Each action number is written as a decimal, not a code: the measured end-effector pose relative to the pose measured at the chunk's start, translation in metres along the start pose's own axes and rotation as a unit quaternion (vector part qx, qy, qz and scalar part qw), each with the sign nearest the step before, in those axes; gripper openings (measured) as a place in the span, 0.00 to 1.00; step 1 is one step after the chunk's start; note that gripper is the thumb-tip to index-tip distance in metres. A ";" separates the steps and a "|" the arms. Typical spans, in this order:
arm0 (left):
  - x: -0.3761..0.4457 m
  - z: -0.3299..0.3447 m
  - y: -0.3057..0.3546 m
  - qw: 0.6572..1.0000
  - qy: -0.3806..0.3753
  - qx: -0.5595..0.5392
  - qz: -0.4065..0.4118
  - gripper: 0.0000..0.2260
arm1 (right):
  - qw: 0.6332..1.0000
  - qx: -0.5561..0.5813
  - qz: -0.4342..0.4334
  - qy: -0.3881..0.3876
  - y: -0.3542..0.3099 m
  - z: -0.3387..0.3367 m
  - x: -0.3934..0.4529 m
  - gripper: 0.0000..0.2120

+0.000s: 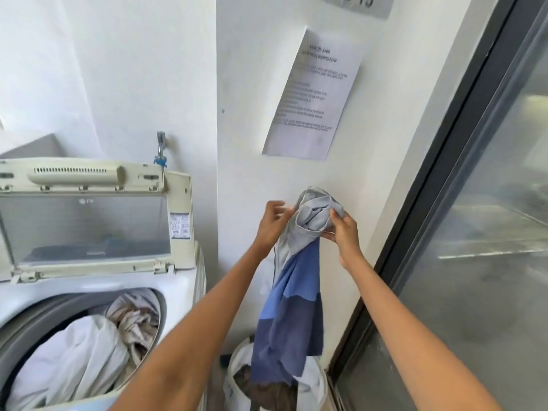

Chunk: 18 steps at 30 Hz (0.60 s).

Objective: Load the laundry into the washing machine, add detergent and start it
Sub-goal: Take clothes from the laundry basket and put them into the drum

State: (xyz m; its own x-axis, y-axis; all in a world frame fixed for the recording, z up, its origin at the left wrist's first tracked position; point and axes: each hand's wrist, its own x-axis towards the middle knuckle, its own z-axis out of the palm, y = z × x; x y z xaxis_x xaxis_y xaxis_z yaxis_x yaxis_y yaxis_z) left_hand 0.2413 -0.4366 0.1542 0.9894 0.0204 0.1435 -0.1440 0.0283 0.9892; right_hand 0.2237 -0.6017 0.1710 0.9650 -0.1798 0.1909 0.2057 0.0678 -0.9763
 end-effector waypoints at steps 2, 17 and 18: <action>-0.001 -0.011 -0.023 0.998 0.030 0.032 -0.037 0.19 | 0.998 0.055 0.000 -0.017 -0.028 -0.005 0.011 0.12; 0.019 0.016 -0.027 0.964 0.055 0.252 -0.069 0.04 | 0.935 -0.335 0.107 -0.046 -0.017 -0.054 0.064 0.15; 0.021 0.019 -0.019 0.960 0.043 0.272 -0.050 0.04 | 0.913 -0.385 0.122 -0.051 -0.007 -0.055 0.061 0.16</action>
State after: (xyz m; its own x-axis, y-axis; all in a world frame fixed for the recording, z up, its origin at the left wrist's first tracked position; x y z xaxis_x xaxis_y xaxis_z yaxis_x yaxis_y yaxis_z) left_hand 0.2652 -0.4560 0.1395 0.9894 0.1283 0.0676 0.0043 -0.4914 0.8709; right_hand 0.2725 -0.6675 0.1840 0.9851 -0.1567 -0.0710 -0.1545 -0.6243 -0.7657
